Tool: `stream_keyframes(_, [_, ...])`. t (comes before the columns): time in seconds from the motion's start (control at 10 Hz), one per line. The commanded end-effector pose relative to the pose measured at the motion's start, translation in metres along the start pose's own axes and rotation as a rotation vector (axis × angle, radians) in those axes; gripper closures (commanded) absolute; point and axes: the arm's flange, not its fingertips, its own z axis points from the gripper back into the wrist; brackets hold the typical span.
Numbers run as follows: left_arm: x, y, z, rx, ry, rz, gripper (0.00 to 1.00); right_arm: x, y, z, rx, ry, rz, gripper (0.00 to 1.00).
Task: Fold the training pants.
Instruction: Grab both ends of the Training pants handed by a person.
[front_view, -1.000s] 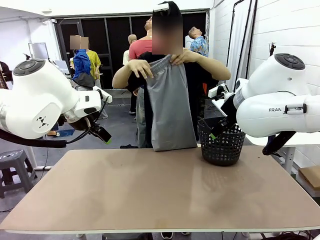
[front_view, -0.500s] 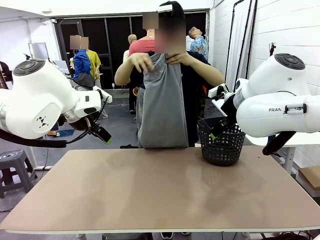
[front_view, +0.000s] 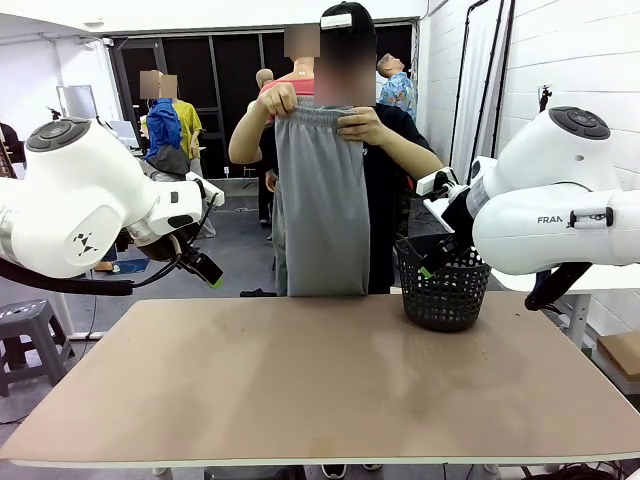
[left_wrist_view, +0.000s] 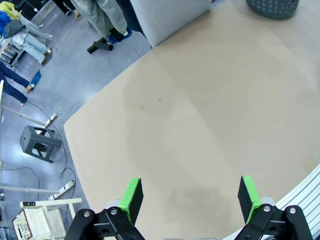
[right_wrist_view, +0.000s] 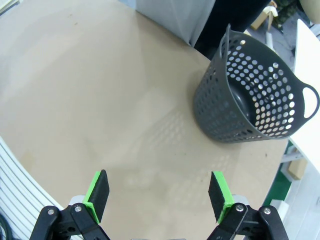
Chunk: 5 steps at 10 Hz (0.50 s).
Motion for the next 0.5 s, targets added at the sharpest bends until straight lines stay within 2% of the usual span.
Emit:
stream_keyframes(0.0, [-0.0005,0.0025,-0.001,-0.003,0.001,-0.021,0.0,-0.0003,-0.0011,-0.0001,0.002,0.0,-0.001,0.0])
stream_keyframes(0.4, [-0.0005,0.0025,-0.001,-0.003,0.001,-0.021,0.0,-0.0003,-0.0011,-0.0001,0.002,0.0,-0.001,0.0])
